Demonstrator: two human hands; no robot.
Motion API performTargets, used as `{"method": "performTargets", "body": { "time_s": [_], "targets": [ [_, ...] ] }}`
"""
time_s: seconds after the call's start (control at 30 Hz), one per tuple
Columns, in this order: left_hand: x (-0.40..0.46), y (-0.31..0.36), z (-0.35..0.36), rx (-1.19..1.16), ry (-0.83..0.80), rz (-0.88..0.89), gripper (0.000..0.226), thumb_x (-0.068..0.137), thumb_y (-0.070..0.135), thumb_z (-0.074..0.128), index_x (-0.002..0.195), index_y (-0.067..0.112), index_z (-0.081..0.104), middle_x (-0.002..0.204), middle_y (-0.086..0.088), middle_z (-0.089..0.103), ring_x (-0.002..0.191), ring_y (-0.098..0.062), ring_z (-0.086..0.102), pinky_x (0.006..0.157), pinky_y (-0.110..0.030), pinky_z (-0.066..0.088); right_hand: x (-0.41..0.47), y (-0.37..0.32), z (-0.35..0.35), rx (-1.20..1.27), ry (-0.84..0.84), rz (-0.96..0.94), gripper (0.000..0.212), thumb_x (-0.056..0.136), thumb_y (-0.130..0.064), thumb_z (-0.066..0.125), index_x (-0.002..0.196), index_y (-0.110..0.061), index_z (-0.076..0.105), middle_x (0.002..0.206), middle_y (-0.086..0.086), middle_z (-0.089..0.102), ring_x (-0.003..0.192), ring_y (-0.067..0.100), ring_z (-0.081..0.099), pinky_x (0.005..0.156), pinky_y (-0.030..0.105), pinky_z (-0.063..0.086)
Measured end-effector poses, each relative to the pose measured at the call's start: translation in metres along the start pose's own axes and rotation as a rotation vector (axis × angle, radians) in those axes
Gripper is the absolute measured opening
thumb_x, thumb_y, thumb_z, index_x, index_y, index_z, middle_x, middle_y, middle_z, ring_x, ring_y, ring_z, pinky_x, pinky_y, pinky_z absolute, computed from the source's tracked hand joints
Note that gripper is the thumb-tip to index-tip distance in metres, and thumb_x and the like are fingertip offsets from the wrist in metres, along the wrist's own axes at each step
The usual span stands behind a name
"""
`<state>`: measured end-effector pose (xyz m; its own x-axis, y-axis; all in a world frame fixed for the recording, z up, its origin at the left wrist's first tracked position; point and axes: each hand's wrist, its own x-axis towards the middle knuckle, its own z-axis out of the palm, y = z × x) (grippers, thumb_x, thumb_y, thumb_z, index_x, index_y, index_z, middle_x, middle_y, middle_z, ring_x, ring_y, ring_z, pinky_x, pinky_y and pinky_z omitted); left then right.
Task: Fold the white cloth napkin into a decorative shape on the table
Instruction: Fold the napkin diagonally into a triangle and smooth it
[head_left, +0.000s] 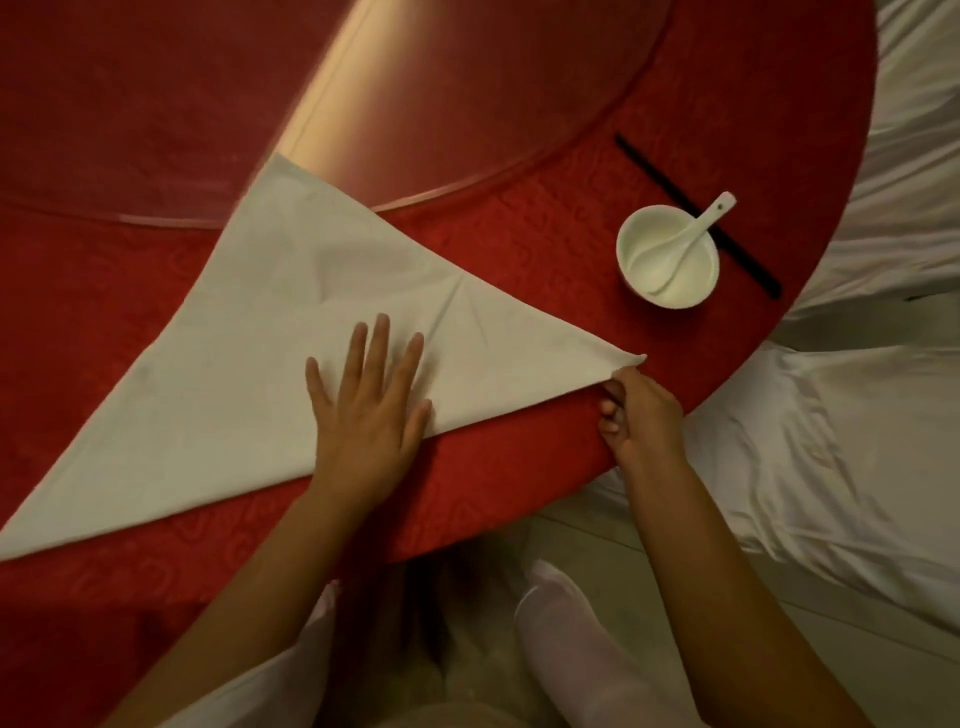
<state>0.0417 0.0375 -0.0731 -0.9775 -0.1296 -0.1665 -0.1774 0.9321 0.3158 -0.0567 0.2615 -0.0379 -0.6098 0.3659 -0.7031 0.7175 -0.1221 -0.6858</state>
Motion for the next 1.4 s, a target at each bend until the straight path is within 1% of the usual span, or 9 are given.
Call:
{"method": "performTargets", "body": {
  "time_s": [0.1, 0.4, 0.53, 0.6, 0.67, 0.73, 0.83, 1.0, 1.4],
  "targets": [
    [0.001, 0.005, 0.019, 0.08, -0.04, -0.011, 0.061, 0.091, 0.049, 0.012, 0.148, 0.029, 0.004, 0.158, -0.003, -0.003, 0.145, -0.019, -0.008, 0.111, -0.058, -0.004, 0.006, -0.005, -0.005, -0.031, 0.007, -0.039, 0.012, 0.084, -0.025, 0.064, 0.079, -0.015, 0.062, 0.071, 0.0, 0.066, 0.043, 0.007, 0.044, 0.034, 0.014, 0.028],
    [0.001, 0.005, 0.021, 0.116, -0.014, -0.011, 0.06, 0.091, 0.049, 0.017, 0.148, 0.033, 0.007, 0.158, 0.001, 0.0, 0.144, -0.015, -0.005, 0.112, -0.055, -0.002, 0.025, -0.015, -0.027, -0.278, -0.071, -0.125, 0.016, 0.09, -0.018, 0.056, 0.076, -0.014, 0.061, 0.071, 0.005, 0.064, 0.04, 0.007, 0.046, 0.039, 0.017, 0.036],
    [0.002, 0.005, 0.02, 0.127, -0.021, -0.021, 0.06, 0.091, 0.05, 0.017, 0.148, 0.034, 0.007, 0.158, 0.002, 0.0, 0.145, -0.015, -0.004, 0.112, -0.055, -0.002, 0.024, -0.011, -0.032, -0.773, 0.131, -0.519, 0.008, 0.085, -0.02, 0.059, 0.086, -0.014, 0.064, 0.085, 0.005, 0.063, 0.077, 0.022, 0.059, 0.063, 0.029, 0.041],
    [0.002, 0.005, 0.02, 0.127, -0.023, -0.019, 0.061, 0.091, 0.05, 0.017, 0.148, 0.034, 0.006, 0.158, 0.002, 0.0, 0.145, -0.015, -0.005, 0.112, -0.055, -0.003, 0.011, 0.001, -0.027, -0.884, 0.232, -0.831, 0.022, 0.085, -0.02, 0.057, 0.106, -0.016, 0.062, 0.103, 0.008, 0.06, 0.098, 0.026, 0.056, 0.074, 0.035, 0.045],
    [0.002, 0.004, 0.021, 0.132, -0.023, -0.019, 0.06, 0.091, 0.051, 0.016, 0.148, 0.035, 0.004, 0.158, 0.002, -0.002, 0.145, -0.014, -0.007, 0.112, -0.055, -0.003, -0.009, 0.017, -0.006, -1.001, 0.163, -1.139, 0.041, 0.087, -0.026, 0.048, 0.127, -0.017, 0.051, 0.126, 0.01, 0.056, 0.12, 0.029, 0.048, 0.098, 0.047, 0.04],
    [0.002, 0.004, 0.022, 0.134, -0.023, -0.015, 0.06, 0.092, 0.052, 0.016, 0.148, 0.036, 0.003, 0.158, 0.003, -0.003, 0.145, -0.014, -0.008, 0.112, -0.055, -0.003, -0.023, 0.034, 0.03, -1.201, 0.015, -1.314, 0.056, 0.089, -0.036, 0.036, 0.143, -0.021, 0.029, 0.149, 0.009, 0.036, 0.139, 0.028, 0.028, 0.111, 0.053, 0.02],
    [0.002, 0.003, 0.023, 0.139, -0.02, -0.011, 0.06, 0.093, 0.052, 0.014, 0.148, 0.035, 0.001, 0.159, 0.002, -0.004, 0.145, -0.015, -0.009, 0.113, -0.055, -0.004, -0.025, 0.05, 0.076, -1.366, -0.139, -1.333, 0.06, 0.093, -0.043, 0.026, 0.148, -0.024, 0.008, 0.158, 0.006, 0.014, 0.145, 0.023, 0.006, 0.114, 0.05, 0.008],
    [0.002, 0.005, 0.023, 0.137, 0.0, -0.003, 0.061, 0.092, 0.051, 0.018, 0.149, 0.033, 0.006, 0.159, 0.001, 0.0, 0.146, -0.016, -0.004, 0.113, -0.054, -0.002, 0.003, 0.061, 0.079, -1.537, -0.246, -1.275, 0.06, 0.095, -0.046, 0.02, 0.148, -0.022, 0.004, 0.159, 0.002, 0.005, 0.145, 0.017, 0.0, 0.115, 0.051, 0.0],
    [0.004, 0.014, 0.019, 0.062, -0.022, -0.09, 0.062, 0.09, 0.056, 0.01, 0.146, 0.036, -0.004, 0.156, 0.006, -0.012, 0.144, -0.011, -0.013, 0.112, -0.053, -0.008, 0.048, 0.027, 0.004, -1.517, -0.137, -1.165, 0.065, 0.095, -0.045, 0.029, 0.148, -0.018, 0.003, 0.158, 0.006, 0.004, 0.145, 0.02, -0.002, 0.114, 0.055, 0.002]
  ]
}}
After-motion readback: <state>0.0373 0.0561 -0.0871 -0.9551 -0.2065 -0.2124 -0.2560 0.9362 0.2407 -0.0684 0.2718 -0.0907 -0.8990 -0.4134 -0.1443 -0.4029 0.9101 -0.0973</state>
